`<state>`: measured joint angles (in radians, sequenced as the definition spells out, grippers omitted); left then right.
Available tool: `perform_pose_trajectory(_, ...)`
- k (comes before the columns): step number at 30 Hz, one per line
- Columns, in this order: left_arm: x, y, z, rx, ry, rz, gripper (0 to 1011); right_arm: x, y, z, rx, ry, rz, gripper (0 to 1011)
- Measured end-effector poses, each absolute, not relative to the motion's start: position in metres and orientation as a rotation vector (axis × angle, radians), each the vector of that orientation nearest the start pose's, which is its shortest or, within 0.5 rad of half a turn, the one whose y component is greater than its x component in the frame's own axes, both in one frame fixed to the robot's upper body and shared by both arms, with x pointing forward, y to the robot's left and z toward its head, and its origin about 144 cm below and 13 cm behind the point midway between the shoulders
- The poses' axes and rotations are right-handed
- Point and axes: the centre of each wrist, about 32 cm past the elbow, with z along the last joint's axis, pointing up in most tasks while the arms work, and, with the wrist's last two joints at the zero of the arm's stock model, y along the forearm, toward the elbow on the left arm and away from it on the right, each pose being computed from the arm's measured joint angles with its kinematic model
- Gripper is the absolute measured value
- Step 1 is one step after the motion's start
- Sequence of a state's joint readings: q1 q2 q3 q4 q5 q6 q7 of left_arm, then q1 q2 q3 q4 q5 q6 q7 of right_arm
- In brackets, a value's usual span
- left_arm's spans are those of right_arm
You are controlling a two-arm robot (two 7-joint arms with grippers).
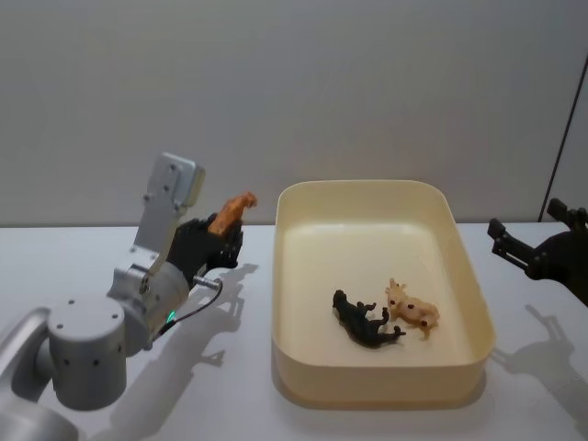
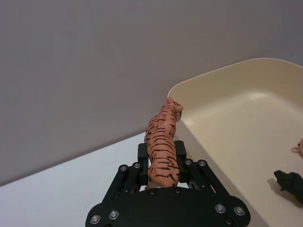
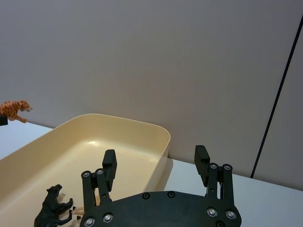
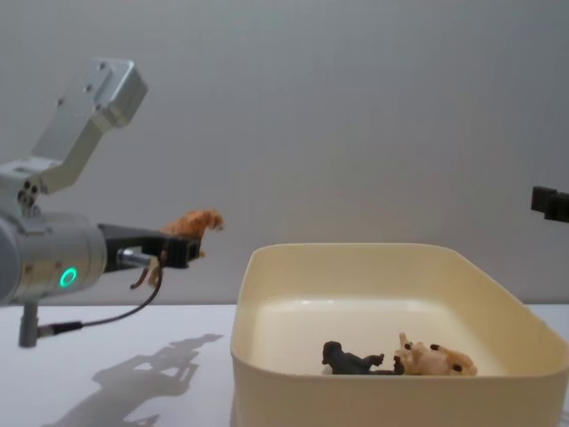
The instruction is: Pick up the toy alternately with two hands and place it into the central storage box.
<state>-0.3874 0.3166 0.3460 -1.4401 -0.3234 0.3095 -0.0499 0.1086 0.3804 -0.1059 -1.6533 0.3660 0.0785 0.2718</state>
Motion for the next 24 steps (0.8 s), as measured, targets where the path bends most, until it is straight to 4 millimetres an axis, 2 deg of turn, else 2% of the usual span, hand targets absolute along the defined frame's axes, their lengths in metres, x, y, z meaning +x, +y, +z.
perform_pose_trajectory(24, 0.598, 0.215, 1.264, 0.271, -0.168, 0.954, 294, 0.484, -0.296, 1.211, 0.025, -0.072, -1.171, 1001)
